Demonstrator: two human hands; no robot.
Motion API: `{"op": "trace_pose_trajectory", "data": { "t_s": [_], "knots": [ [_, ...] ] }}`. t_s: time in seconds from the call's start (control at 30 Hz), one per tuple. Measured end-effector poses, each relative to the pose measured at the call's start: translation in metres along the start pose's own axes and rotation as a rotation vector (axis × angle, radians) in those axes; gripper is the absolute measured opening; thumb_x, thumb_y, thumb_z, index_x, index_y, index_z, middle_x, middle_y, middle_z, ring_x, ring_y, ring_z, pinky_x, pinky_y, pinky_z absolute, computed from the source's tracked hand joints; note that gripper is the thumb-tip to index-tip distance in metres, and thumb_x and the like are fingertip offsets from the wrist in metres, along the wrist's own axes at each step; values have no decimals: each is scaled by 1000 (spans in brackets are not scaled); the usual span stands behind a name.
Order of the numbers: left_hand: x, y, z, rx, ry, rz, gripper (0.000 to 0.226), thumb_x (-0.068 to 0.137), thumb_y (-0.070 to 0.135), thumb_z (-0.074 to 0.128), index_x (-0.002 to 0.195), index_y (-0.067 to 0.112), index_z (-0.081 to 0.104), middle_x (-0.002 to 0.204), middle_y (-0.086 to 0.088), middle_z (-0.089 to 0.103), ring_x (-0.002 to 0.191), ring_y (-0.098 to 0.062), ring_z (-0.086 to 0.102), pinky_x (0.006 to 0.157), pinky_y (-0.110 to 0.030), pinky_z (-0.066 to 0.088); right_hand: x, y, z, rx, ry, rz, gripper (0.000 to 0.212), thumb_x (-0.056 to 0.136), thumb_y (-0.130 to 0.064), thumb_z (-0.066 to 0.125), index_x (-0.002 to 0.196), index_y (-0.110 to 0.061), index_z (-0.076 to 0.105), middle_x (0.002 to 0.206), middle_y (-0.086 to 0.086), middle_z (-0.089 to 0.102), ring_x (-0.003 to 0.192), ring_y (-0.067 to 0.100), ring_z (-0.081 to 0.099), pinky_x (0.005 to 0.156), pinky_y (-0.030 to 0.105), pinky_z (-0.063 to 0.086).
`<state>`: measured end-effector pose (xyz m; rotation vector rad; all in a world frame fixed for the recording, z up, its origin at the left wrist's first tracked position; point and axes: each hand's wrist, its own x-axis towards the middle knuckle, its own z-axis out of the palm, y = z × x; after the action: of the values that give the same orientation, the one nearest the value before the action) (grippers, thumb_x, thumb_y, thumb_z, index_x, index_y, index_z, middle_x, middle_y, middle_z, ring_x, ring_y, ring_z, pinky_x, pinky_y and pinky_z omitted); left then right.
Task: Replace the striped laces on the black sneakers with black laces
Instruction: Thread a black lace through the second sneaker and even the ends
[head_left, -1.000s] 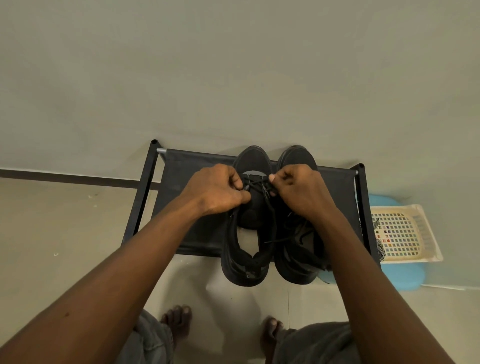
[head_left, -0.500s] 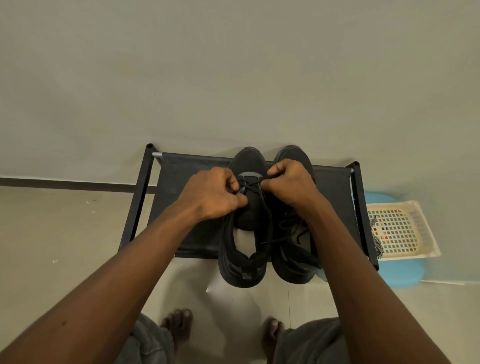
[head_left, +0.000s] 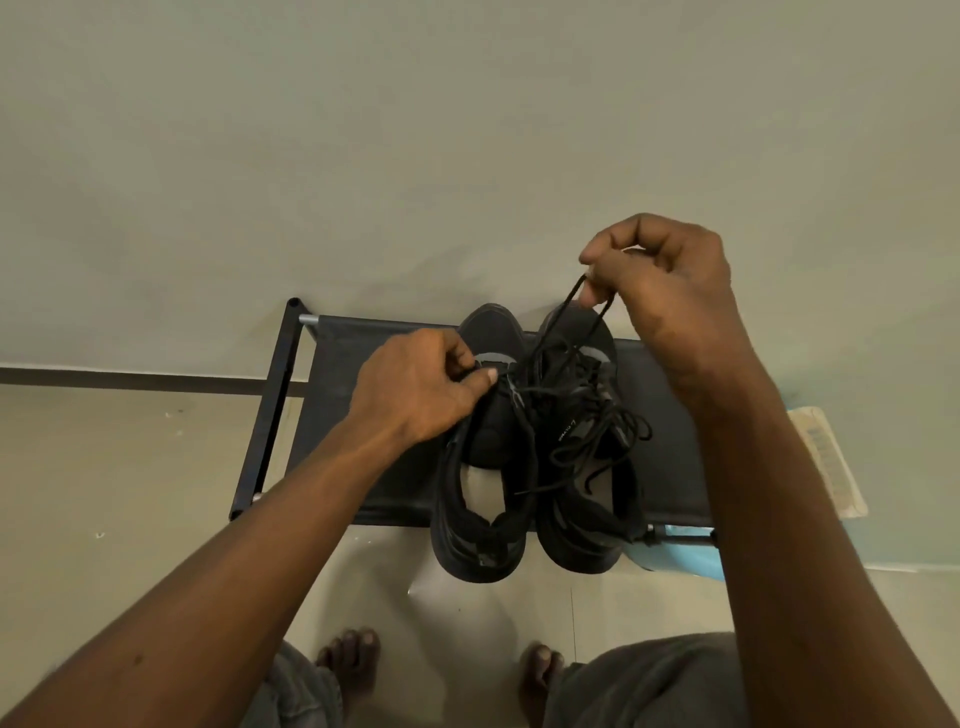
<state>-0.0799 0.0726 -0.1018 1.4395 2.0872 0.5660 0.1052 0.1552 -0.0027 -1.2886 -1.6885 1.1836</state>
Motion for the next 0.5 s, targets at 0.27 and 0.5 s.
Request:
{"op": "trace_pose_trajectory", "data": {
  "t_s": [0.27, 0.5],
  "knots": [
    [-19, 42, -12, -1125, -80, 177, 30, 92, 22, 57, 116, 9, 69, 103, -7, 74, 101, -25, 73, 99, -48, 54, -9, -14, 26, 533, -257, 104, 23, 93, 15, 58, 106, 1, 71, 100, 17, 73, 99, 32, 75, 77, 30, 63],
    [-11, 16, -33, -1078, -475, 23, 35, 99, 28, 63, 124, 5, 71, 77, -1, 63, 50, -6, 49, 86, -38, 62, -1, 24, 51, 881, 130, 208, 20, 90, 22, 56, 92, 5, 65, 89, 17, 69, 98, 36, 75, 93, 39, 60]
  ]
}}
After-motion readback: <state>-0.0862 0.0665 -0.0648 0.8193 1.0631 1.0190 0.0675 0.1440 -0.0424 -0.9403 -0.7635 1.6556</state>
